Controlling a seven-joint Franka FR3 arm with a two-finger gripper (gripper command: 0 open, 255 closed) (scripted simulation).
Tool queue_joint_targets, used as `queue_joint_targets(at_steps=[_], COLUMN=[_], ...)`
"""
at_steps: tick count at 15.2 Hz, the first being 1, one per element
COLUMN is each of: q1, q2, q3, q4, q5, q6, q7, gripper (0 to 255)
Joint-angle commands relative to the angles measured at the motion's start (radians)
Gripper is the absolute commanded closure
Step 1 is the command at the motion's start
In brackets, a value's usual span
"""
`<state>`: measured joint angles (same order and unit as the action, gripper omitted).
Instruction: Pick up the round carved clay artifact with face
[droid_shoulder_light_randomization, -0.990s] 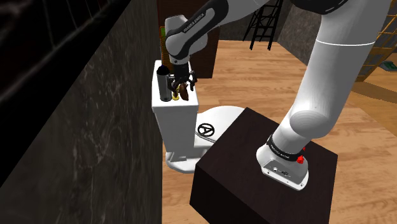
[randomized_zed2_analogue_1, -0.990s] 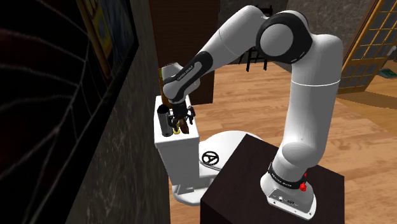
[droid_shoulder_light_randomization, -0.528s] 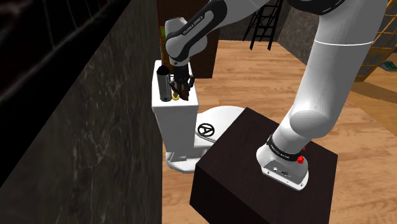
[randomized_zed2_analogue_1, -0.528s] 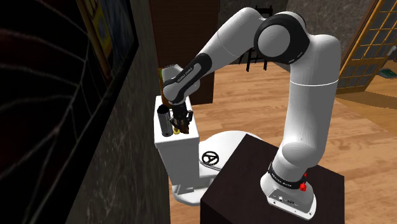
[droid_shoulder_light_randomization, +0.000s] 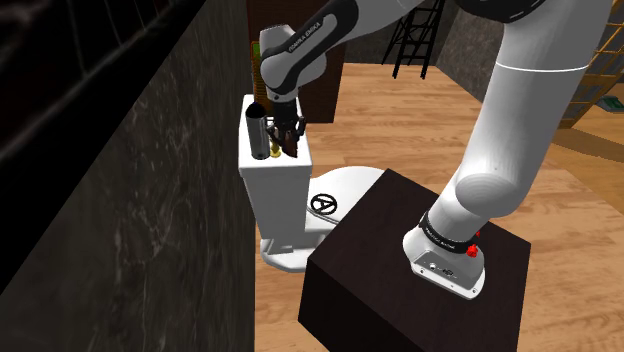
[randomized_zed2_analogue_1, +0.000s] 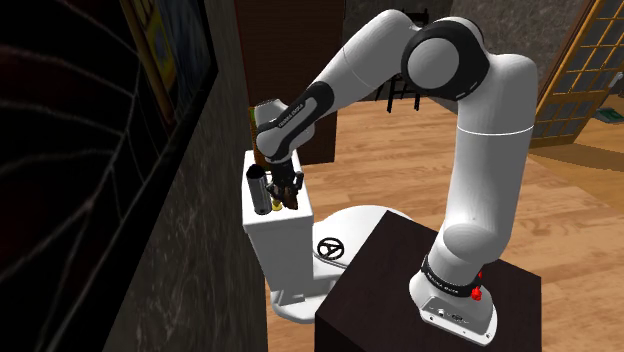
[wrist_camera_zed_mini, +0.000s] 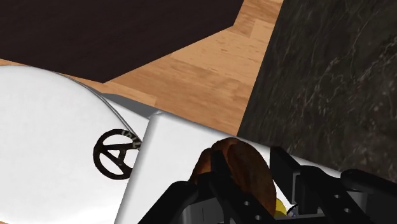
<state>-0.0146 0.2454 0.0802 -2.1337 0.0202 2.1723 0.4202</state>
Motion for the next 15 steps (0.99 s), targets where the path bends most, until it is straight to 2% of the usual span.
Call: queue_joint_targets(at_steps=[1, 13, 15], q1=[0.000, -0.002, -0.002], q2=[-0.015, -0.109, -0.110], q3=[0.001, 0.002, 0.002], q4=[0.006, 0.059, 0.060], q5=[0.001, 0.007, 0.007], q6=[-0.021, -0.167, -0.169], q7=[0.001, 0.000, 0.000], gripper=[255, 255, 255])
